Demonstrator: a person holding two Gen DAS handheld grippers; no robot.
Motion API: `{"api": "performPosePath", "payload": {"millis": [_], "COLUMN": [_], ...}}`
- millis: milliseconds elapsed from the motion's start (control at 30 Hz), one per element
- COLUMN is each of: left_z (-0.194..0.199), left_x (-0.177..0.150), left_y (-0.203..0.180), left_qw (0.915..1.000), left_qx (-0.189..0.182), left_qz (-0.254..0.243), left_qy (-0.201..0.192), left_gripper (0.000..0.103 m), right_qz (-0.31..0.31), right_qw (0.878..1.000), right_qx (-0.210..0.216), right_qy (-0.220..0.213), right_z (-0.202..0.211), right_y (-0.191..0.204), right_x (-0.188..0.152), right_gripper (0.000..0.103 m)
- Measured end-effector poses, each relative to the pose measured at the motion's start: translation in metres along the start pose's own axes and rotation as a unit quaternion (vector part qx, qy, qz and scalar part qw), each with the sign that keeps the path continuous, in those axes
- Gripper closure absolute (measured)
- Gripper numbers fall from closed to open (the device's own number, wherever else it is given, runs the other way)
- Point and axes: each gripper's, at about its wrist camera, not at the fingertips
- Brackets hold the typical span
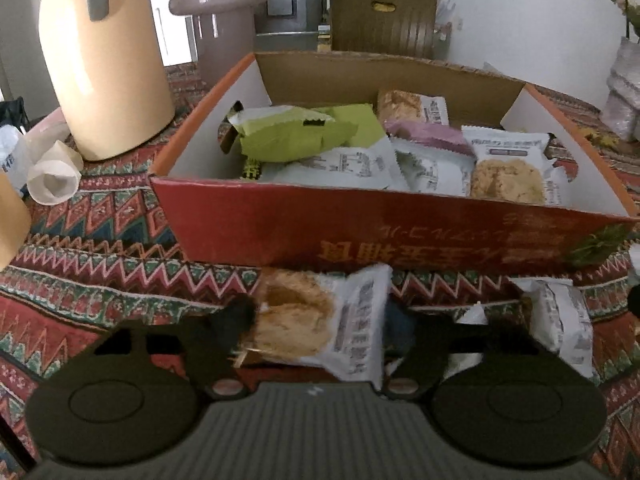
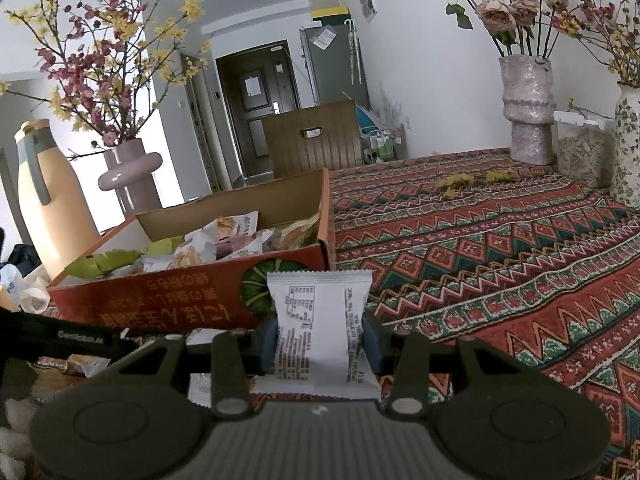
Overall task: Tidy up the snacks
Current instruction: 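Grasp a biscuit packet with the left gripper while the right holds the white packet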
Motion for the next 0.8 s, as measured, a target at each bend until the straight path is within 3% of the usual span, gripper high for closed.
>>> {"api": "performPosePath", "payload": {"millis": [133, 800], "left_z": [0.008, 0.058], "left_x": [-0.004, -0.008], "left_y": [0.003, 0.008], "left_qw": [0.9999, 0.9963], "left_qx": [-0.01, -0.033], "left_qz": [0.002, -0.001], "left_qy": [-0.009, -0.079], "left_gripper": [0.051, 0.052], "right_qz": [0.001, 0.005], "right_qw": [1.0, 1.0], "right_qx": [-0.002, 0.001], "right_qy": [0.0, -0.017], "right_z": [0.0, 0.006], "right_y": [0.0, 0.001], "right_x": [0.0, 0.001], "right_gripper": [0.06, 0.06]}}
Point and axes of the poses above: each gripper's, at about its wrist camera, not at the fingertips, and z roughly against the way its jaws point, y to its left, x to its top, and after that the axes turned 14 degrees about -y, right-handed
